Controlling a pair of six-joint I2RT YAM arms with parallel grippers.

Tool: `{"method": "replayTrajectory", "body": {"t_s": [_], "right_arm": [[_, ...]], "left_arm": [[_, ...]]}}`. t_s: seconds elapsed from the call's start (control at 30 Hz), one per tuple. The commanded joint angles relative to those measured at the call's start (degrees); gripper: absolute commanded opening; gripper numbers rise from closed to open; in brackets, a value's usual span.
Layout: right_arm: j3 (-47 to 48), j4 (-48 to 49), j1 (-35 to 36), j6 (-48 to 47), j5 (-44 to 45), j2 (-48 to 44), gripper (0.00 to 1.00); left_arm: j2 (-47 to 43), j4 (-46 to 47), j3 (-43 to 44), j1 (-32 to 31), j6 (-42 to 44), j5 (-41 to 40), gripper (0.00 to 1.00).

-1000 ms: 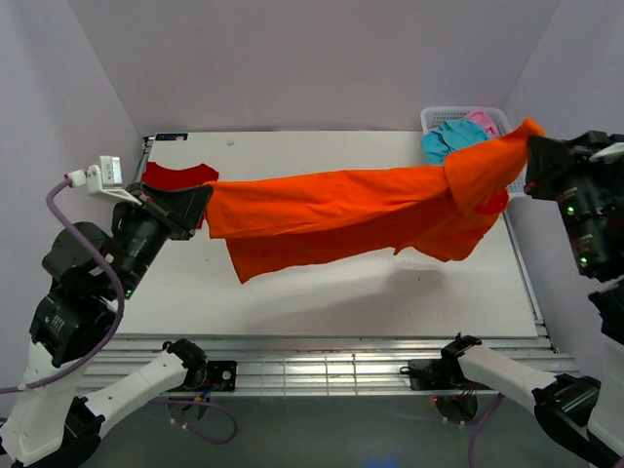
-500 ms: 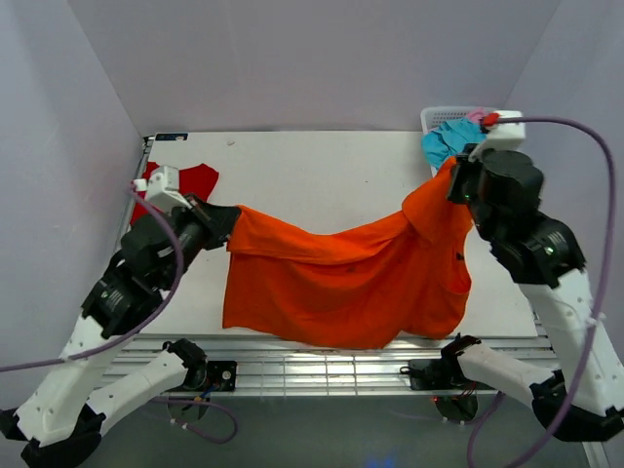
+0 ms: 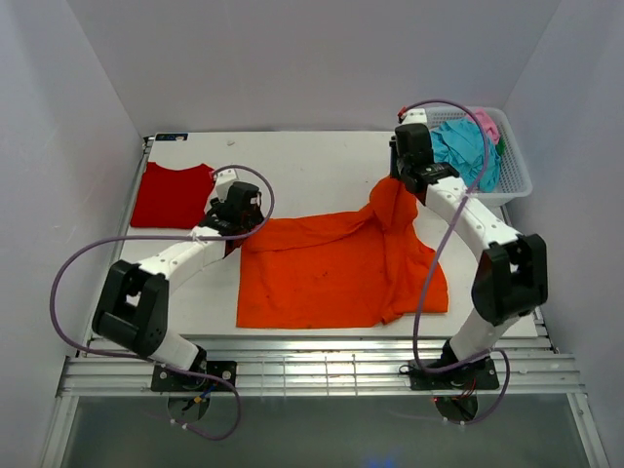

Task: Fold and stack the t-shirts
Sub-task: Flatten out the tshirt

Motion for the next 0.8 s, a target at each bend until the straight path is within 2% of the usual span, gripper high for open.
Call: {"method": "replayTrajectory", "body": {"t_s": [0.0, 0.03, 0.1, 0.17, 0.3, 0.4, 0.43, 0.57, 0.63, 0.77], "right_arm": [[5.4, 6.8, -1.0, -1.8, -1.8, 6.3, 0.46], [7.2, 6.8, -1.1, -1.9, -1.4, 7.6, 0.48], [8.0, 7.0, -1.5, -2.5, -1.4, 9.4, 0.53], [8.5, 7.1, -1.5, -3.7, -1.1, 8.5, 0.54], [2.8, 8.3, -1.5, -4.5, -4.6, 1.6, 0.55], [-3.0, 9.5, -1.5, -3.7, -7.1, -2.6, 0.54], [-3.6, 9.1, -1.5, -3.4, -8.5, -2.8, 0.54], [-3.0, 6.2, -1.5, -2.2, -11.7, 1.4, 0.52], [-1.7, 4.6, -1.4, -1.7, -13.2, 3.4, 0.51], [-2.2, 4.7, -1.1, -1.0, -14.4, 6.0, 0.50]], "left_arm": [[2.4, 11.0, 1.0, 1.7, 3.2, -5.5, 0.79], [3.2, 11.0, 2.1, 1.8, 3.9, -6.2, 0.89], [5.3, 10.5, 6.4, 1.8, 4.4, -7.6, 0.98], [5.3, 10.1, 8.4, 1.8, 5.1, -7.3, 0.98], [1.2, 9.7, 7.6, 1.8, 5.3, 1.7, 0.97], [0.3, 6.4, 6.2, 1.7, 3.8, 5.4, 0.78], [0.5, 5.8, 4.7, 1.6, 3.5, 6.2, 0.62], [2.4, 4.4, 0.3, 1.2, 2.4, 6.2, 0.38], [3.5, 2.6, -0.5, 1.1, 1.6, 6.3, 0.36], [6.8, -1.9, -1.0, 0.4, 0.4, 6.9, 0.42]]}}
